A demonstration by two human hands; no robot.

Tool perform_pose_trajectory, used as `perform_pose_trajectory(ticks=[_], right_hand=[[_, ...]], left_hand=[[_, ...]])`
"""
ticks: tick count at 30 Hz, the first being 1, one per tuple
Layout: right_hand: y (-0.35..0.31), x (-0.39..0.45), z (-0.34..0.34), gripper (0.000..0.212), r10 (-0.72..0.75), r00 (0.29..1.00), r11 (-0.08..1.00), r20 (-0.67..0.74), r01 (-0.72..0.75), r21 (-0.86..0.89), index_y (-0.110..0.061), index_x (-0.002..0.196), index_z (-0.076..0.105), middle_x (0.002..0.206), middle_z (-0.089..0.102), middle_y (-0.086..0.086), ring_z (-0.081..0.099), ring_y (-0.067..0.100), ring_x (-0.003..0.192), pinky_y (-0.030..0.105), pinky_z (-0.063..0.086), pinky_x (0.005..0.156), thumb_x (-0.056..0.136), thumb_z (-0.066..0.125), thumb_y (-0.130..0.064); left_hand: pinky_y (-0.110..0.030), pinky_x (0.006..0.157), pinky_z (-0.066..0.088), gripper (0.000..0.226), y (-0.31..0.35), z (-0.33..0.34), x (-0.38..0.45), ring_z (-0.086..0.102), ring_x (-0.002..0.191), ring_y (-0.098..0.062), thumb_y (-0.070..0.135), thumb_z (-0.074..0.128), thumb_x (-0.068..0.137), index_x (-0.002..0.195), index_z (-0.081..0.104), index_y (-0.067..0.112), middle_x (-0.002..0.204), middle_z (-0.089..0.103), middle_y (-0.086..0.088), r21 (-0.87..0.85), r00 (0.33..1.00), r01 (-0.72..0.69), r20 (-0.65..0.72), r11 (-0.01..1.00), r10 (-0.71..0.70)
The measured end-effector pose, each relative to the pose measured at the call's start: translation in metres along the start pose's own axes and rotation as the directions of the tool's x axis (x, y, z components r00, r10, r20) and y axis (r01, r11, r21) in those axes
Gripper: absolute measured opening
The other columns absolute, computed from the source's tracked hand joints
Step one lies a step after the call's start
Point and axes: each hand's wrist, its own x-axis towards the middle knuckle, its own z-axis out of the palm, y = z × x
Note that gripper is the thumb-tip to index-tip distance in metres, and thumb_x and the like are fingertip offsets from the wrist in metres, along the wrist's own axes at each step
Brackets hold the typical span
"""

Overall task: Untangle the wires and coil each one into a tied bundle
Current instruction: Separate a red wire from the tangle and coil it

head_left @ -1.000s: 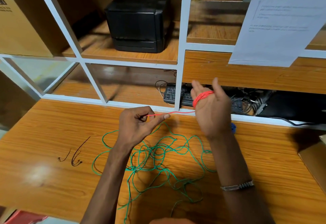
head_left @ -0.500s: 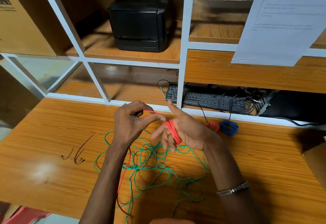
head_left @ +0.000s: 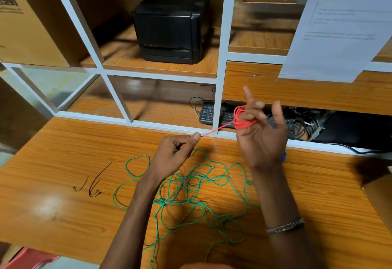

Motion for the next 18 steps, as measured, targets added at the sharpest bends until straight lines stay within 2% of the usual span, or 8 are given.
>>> perform_pose_trajectory(ticks=[2,3,5,8,10,12,15,18], right_hand=[[-0.008,-0.003,0.001,0.075,-0.15,0.975,0.984,-0.164,0.131,-0.12,0.01,0.15,0.035,0.121,0.065,0.015,0.07,0.022,0.101,0.032,0.054,0.09,0.105,0.047,-0.049],[-0.011,-0.004,0.0,0.076,-0.188,0.955,0.962,-0.228,0.132,-0.238,0.009,0.148,0.038,0.13,0.065,0.018,0.069,0.025,0.113,0.034,0.055,0.096,0.104,0.047,-0.053],[-0.009,-0.002,-0.003,0.085,-0.192,0.93,0.893,-0.313,0.033,-0.449,0.009,0.15,0.033,0.141,0.06,0.024,0.062,0.027,0.128,0.035,0.047,0.109,0.102,0.042,-0.06],[0.006,0.005,-0.014,0.1,-0.151,0.889,0.723,-0.431,-0.198,-0.662,0.003,0.16,0.004,0.151,0.048,0.027,0.054,0.027,0.137,0.039,0.032,0.121,0.098,0.036,-0.069],[0.02,0.005,-0.02,0.102,-0.068,0.847,0.536,-0.527,-0.415,-0.736,0.0,0.16,0.009,0.145,0.057,0.022,0.061,0.02,0.128,0.039,0.035,0.118,0.095,0.029,-0.076],[0.034,0.003,-0.021,0.102,0.077,0.802,0.386,-0.593,-0.572,-0.724,0.004,0.151,0.031,0.121,0.072,0.019,0.071,0.017,0.108,0.037,0.046,0.107,0.091,0.028,-0.079],[0.052,-0.003,-0.018,0.096,0.303,0.739,0.23,-0.602,-0.67,-0.706,0.011,0.133,0.049,0.099,0.074,0.025,0.076,0.027,0.087,0.032,0.056,0.079,0.099,0.02,-0.074],[0.064,-0.008,-0.014,0.098,0.497,0.673,0.178,-0.547,-0.696,-0.695,0.012,0.123,0.063,0.077,0.069,0.02,0.063,0.021,0.052,0.027,0.049,0.055,0.1,0.02,-0.073]], left_hand=[[-0.039,0.056,0.021,0.061,0.002,0.0,-0.001,0.024,0.058,-0.013,0.04,0.062,0.104,0.057,0.031,0.015,0.058,0.023,-0.004,-0.024,1.0,-0.009,-0.004,1.0,0.008],[-0.037,0.056,0.019,0.06,0.004,-0.001,-0.001,0.022,0.058,-0.013,0.034,0.066,0.102,0.057,0.029,0.019,0.059,0.021,0.002,-0.034,1.0,-0.02,-0.011,0.999,0.02],[-0.035,0.056,0.02,0.057,0.009,-0.002,0.0,0.022,0.059,-0.011,0.027,0.069,0.1,0.058,0.03,0.025,0.06,0.021,0.004,-0.061,0.998,-0.047,-0.032,0.997,0.045],[-0.033,0.055,0.021,0.054,0.019,0.001,0.002,0.023,0.06,-0.012,0.023,0.066,0.102,0.06,0.032,0.017,0.062,0.023,-0.003,-0.099,0.991,-0.083,-0.11,0.992,0.072],[-0.027,0.054,0.021,0.052,0.022,0.002,0.004,0.022,0.06,-0.011,0.02,0.067,0.102,0.061,0.035,0.015,0.062,0.024,0.001,-0.108,0.983,-0.098,-0.167,0.989,0.079],[-0.027,0.053,0.021,0.049,0.023,0.002,0.008,0.023,0.059,-0.012,0.021,0.07,0.1,0.061,0.041,0.013,0.061,0.026,-0.002,-0.098,0.976,-0.097,-0.205,0.99,0.075],[-0.026,0.054,0.025,0.045,0.02,-0.005,0.012,0.026,0.06,-0.011,0.018,0.072,0.098,0.064,0.046,0.001,0.061,0.028,-0.015,-0.151,0.967,-0.089,-0.249,0.984,0.049],[-0.022,0.054,0.024,0.045,0.014,-0.01,0.011,0.025,0.059,-0.009,0.015,0.073,0.096,0.067,0.045,-0.005,0.064,0.027,-0.007,-0.201,0.964,-0.076,-0.266,0.977,0.02]])
